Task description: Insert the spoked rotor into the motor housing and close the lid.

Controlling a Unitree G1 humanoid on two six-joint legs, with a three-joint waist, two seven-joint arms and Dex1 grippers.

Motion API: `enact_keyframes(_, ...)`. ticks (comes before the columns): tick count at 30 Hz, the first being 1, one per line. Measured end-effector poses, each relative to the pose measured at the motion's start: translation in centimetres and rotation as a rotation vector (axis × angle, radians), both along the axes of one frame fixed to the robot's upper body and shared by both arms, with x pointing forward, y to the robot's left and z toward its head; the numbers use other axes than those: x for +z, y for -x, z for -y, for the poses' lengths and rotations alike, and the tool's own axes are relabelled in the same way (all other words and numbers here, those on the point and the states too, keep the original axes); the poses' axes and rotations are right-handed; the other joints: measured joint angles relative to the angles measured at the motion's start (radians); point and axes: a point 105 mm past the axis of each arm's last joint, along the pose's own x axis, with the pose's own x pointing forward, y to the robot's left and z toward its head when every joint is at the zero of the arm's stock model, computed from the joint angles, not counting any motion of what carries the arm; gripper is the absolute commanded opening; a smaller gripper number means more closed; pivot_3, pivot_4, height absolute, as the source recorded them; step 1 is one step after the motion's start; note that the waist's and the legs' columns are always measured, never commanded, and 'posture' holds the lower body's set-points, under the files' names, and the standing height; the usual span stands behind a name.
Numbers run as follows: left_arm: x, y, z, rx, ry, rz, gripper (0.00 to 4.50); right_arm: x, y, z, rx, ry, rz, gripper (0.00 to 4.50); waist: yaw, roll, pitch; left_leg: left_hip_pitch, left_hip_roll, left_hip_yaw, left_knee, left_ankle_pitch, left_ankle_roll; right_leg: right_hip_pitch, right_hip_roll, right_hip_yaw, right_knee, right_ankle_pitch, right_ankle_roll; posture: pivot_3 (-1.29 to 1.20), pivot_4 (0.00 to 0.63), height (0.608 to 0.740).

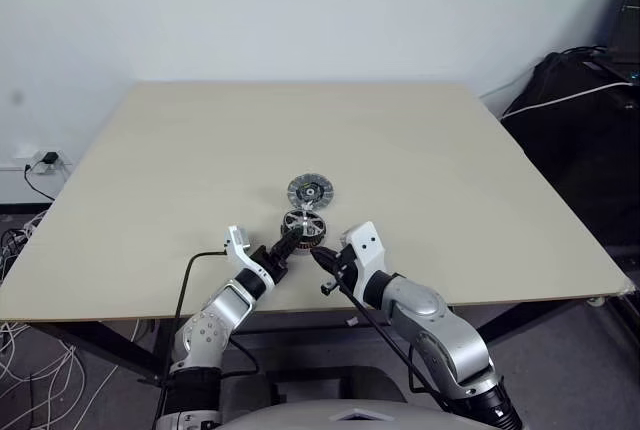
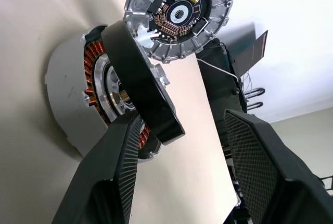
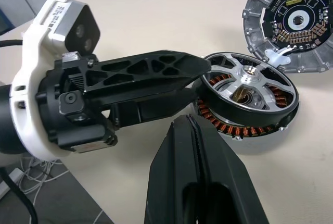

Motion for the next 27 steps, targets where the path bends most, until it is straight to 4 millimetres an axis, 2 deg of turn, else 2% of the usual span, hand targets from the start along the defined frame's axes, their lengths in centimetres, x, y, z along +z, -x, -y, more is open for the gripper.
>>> enact_keyframes(6, 1.2, 0.2, -0.3, 0.009, 0.001, 0.028, 2.68, 0.0, 0.0, -0.1, 0.0, -0.005, -0.002, 0.0, 0.001, 0.0, 0.0, 0.0, 0.0, 0.0, 0.0, 0.0, 0.0, 0.0, 0.0, 0.0, 0.0, 0.0, 0.0, 0.0, 0.0, 0.74)
enact_keyframes(10, 0.6, 1.0, -0.6, 0.001, -0.02, 0.001, 2.68, -0.1, 0.0, -0.1, -0.001, -0.004, -0.005, 0.0, 0.0, 0.0, 0.0, 0.0, 0.0, 0.0, 0.0, 0.0, 0.0, 0.0, 0.0, 0.0, 0.0, 0.0, 0.0, 0.0, 0.0, 0.74)
enact_keyframes(14, 1.0, 1.6, -0.9, -0.045, -0.2, 0.095, 2.68, -0.2, -0.1, -0.1, -0.004, -0.006, -0.005, 0.0, 0.0, 0.0, 0.0, 0.0, 0.0, 0.0, 0.0, 0.002, -0.003, 0.0, 0.0, 0.0, 0.0, 0.0, 0.0, 0.0, 0.0, 0.74)
enact_keyframes(18, 1.6, 1.4, -1.8, 0.009, -0.419, 0.25, 2.68, -0.6, -0.4, -0.1, -0.02, 0.002, -0.009, 0.0, 0.001, 0.001, 0.0, 0.001, 0.0, 0.002, 0.0, 0.002, -0.004, 0.0, 0.0, 0.0, 0.0, 0.0, 0.0, 0.0, 0.0, 0.74)
enact_keyframes(22, 1.9, 1.6, -2.3, 0.054, -0.543, 0.347, 2.68, -0.6, -1.3, -0.2, -0.036, 0.013, 0.011, 0.0, 0.001, 0.001, 0.0, 0.0, 0.0, 0.002, 0.0, 0.002, -0.003, -0.001, 0.0, 0.0, 0.0, 0.0, 0.0, 0.0, 0.0, 0.74)
enact_keyframes(27, 2.1, 2.0, -2.1, 0.055, -0.653, 0.427, 1.07, -1.0, -2.5, -0.6, -0.049, 0.031, 0.027, 0.0, 0.001, 0.002, 0.001, 0.0, 0.001, 0.002, 0.0, 0.0, -0.001, -0.001, 0.0, 0.0, 0.0, 0.0, 0.0, 0.0, 0.0, 0.74)
